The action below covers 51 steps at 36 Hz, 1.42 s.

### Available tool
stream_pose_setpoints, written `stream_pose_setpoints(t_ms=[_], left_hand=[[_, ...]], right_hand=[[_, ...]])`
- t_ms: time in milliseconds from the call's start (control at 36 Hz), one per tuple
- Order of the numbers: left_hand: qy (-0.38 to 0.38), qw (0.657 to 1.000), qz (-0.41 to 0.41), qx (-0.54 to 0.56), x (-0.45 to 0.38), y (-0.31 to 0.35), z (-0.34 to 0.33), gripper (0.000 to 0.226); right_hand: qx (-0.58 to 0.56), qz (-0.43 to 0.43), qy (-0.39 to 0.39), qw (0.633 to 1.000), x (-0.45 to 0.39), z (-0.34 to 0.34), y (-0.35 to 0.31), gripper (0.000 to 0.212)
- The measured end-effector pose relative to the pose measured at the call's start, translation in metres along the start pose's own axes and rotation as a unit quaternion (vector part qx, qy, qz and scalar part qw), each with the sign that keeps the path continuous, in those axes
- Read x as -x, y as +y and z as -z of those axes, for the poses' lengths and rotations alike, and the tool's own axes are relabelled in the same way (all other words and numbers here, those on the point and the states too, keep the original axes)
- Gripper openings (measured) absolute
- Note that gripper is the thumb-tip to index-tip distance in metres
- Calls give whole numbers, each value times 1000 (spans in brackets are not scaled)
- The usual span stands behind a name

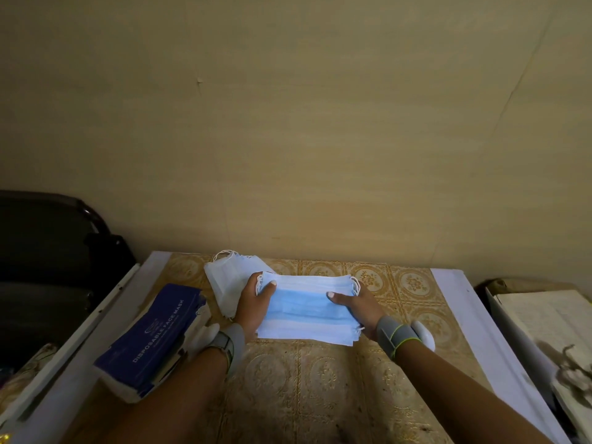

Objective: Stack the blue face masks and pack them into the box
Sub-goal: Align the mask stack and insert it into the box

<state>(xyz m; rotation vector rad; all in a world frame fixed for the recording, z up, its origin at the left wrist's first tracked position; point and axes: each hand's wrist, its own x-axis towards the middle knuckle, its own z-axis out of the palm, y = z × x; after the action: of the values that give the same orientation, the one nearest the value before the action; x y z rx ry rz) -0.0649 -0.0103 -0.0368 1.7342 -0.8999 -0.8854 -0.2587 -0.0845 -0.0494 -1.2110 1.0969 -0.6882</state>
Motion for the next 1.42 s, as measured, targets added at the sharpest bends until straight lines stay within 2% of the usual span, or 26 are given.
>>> stream_pose_setpoints(t_ms=[28, 111, 250, 444, 694, 833, 917, 972, 1000, 1056, 1194, 1306, 1417], left_hand=[[2, 1000, 0, -13, -2, -2, 4, 42], [4, 999, -5, -39, -3, -5, 20, 44], [-5, 1000, 0, -30, -6, -13, 50, 46], [-71, 996, 49, -32, -10, -26, 83, 43], [-42, 996, 73, -34, -14, -34, 112, 36], [-19, 994, 112, 3, -12, -35, 117, 15], [-90, 986, 131, 57, -10, -31, 118, 15], [-132, 978, 149, 57, -9, -29, 114, 12], [-139, 977, 155, 50, -11, -29, 113, 18], [-143, 976, 158, 52, -13, -30, 108, 29], [-166, 962, 195, 100, -14, -30, 101, 23], [-178, 964, 192, 44, -20, -35, 100, 25], [-162, 966, 199, 41, -25, -38, 99, 11]], right_hand=[[-12, 6, -6, 1000, 1, -4, -2, 21], [-24, 5, -5, 1000, -1, -16, -2, 16], [-41, 6, -31, 999, -5, -34, -2, 17], [-41, 10, -26, 999, -6, -37, 0, 18], [-72, -4, -50, 996, -12, -46, 1, 25], [-68, 1, -64, 996, -10, -55, -2, 26], [-74, -4, -59, 995, -12, -55, -2, 27], [-77, -1, -59, 995, -12, -55, -3, 25], [-76, 0, -60, 995, -11, -55, -5, 24], [-77, 0, -63, 995, -10, -54, -7, 23], [-87, -8, -55, 995, -10, -44, -4, 27], [-73, -8, -48, 996, -10, -35, -4, 34], [-70, -2, -41, 997, -9, -30, -3, 24]])
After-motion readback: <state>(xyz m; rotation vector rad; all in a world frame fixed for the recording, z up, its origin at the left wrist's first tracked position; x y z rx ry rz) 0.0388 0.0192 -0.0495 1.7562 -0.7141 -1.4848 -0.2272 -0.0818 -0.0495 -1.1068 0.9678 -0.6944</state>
